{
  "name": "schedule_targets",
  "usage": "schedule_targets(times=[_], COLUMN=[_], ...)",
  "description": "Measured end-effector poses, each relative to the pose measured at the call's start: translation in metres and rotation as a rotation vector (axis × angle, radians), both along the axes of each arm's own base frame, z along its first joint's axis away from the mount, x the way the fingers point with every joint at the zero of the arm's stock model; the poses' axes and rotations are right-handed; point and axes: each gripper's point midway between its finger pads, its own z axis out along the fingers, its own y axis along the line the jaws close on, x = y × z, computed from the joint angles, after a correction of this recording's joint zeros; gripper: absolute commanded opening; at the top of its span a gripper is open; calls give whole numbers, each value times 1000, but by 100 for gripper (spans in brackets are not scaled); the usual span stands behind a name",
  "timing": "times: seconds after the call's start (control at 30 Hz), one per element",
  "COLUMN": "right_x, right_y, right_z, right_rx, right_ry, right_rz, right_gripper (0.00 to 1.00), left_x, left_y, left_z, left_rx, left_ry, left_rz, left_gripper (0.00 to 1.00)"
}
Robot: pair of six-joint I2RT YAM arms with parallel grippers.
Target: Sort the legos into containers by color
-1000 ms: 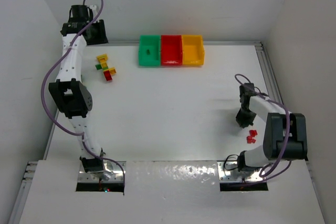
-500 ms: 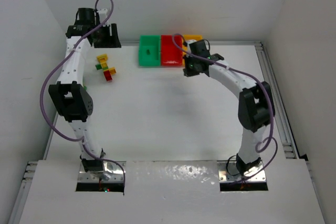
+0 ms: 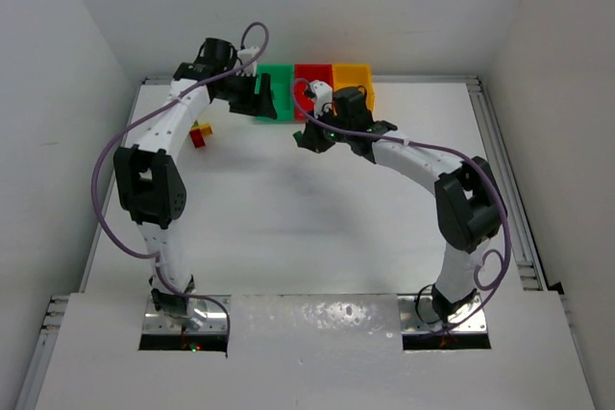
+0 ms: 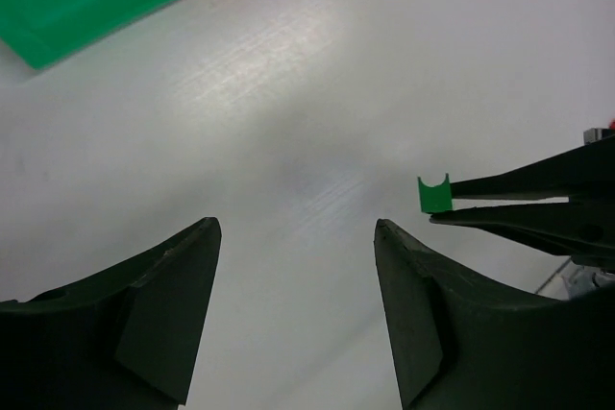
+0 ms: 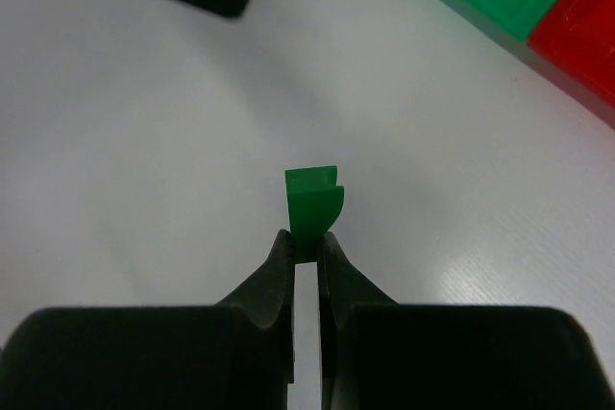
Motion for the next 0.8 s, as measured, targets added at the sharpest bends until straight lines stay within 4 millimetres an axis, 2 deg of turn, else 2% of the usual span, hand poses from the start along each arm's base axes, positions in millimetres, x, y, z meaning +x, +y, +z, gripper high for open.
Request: schedule_targets(times=[0.17,0.4,0.67,0.73,0.8], right_x=[2,-2,3,5,7], right_y=[12,24,18,18,18], right_z=[16,19,17,17,19], right_rx=[32,35,19,20,27], right_ry=[-81,-117,-123,-125,-130], right_rz=[13,7,-38,-47,-59], right_gripper=[0,0,0,0,0], left_x=[-14,-29,-34,-36,-39], left_y=[-27,-60,-65,-64,-65], left_z=[-9,-14,-13,-12,-10], left_rx=[-45,-86,-91,-96,-104], left_ry=[45,82,79,82,85], left_rz=[-44,-83,-82,-75,-75], left_gripper=[63,61,49,40,36])
